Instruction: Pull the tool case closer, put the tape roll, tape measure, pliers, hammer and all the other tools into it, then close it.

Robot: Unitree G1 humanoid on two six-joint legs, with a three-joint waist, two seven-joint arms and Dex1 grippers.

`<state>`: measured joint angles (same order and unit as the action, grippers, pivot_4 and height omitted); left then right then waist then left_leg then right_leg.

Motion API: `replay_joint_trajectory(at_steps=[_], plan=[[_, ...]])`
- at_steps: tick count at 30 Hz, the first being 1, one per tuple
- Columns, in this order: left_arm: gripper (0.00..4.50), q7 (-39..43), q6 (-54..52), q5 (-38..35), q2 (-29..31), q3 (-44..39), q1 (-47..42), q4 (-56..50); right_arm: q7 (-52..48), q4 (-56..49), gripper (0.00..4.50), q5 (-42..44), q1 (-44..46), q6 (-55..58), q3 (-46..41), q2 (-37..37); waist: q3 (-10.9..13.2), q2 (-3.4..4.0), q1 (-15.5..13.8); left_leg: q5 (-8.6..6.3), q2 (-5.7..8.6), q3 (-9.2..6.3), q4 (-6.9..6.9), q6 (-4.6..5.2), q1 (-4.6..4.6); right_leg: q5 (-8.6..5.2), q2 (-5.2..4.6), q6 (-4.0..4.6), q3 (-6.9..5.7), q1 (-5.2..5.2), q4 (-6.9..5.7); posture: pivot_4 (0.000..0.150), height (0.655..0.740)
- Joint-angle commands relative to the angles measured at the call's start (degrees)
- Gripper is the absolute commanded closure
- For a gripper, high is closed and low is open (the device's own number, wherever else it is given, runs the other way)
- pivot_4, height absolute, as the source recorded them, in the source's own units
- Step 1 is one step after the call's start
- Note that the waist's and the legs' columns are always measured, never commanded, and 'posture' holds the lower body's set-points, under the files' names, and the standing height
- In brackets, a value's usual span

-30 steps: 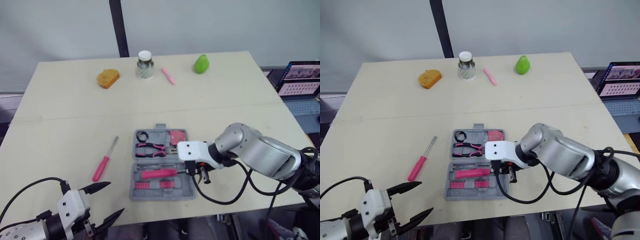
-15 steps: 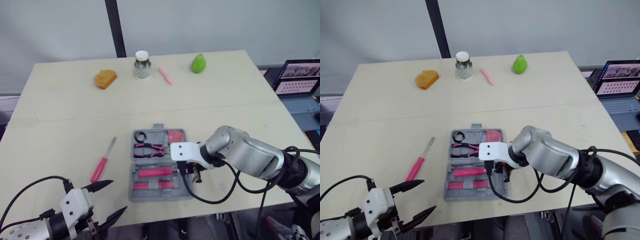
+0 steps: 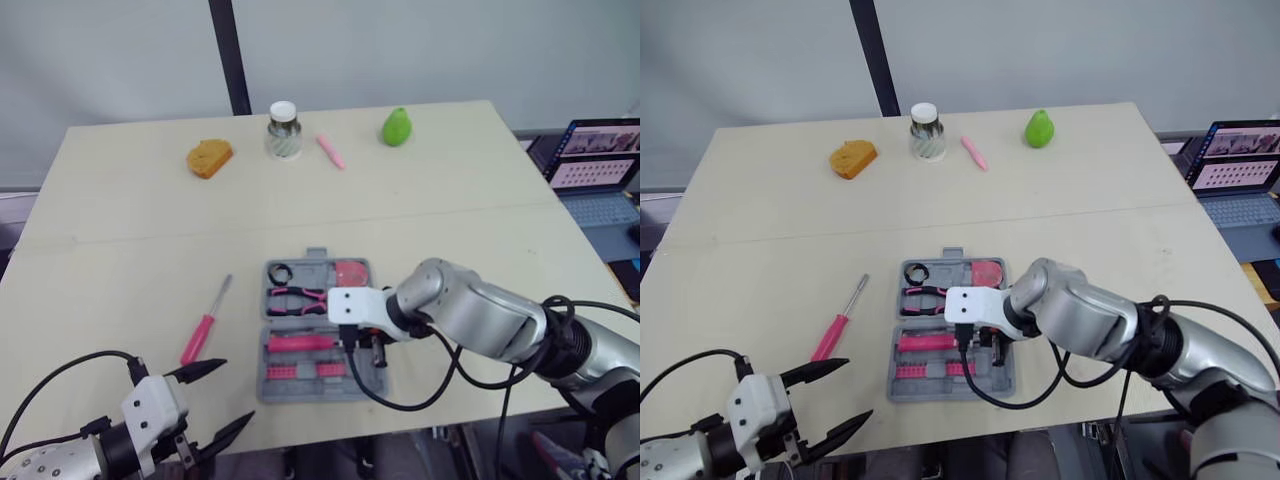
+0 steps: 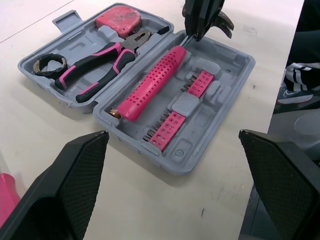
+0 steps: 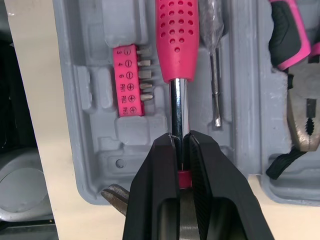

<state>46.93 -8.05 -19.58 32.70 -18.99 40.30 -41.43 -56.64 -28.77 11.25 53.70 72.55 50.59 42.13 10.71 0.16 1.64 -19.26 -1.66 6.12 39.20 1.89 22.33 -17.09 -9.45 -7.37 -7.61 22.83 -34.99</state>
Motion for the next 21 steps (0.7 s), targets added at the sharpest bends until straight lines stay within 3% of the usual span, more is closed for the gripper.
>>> replay_joint_trajectory(at_steps=[1,21], plan=[[0.0,-0.3,0.7,0.2,0.2,0.2,0.3,-1.0,0.9,-1.9,4.48,0.5,-0.2,0.4,0.0,-0.5,0.0,0.0,0.0,0.0,0.0,0.0,0.0,0.0,0.0,0.0,0.0,0.0,0.0,0.0,0.0,0.15,0.74],[0.0,0.0,1.6,0.3,0.3,-0.2,0.3,-0.2,3.2,-0.8,4.48,1.1,-0.5,0.9,0.5,-3.5,0.0,0.0,0.0,-0.01,0.0,0.0,0.0,0.0,0.0,0.0,0.0,0.0,-0.01,0.01,-0.01,0.15,0.74]])
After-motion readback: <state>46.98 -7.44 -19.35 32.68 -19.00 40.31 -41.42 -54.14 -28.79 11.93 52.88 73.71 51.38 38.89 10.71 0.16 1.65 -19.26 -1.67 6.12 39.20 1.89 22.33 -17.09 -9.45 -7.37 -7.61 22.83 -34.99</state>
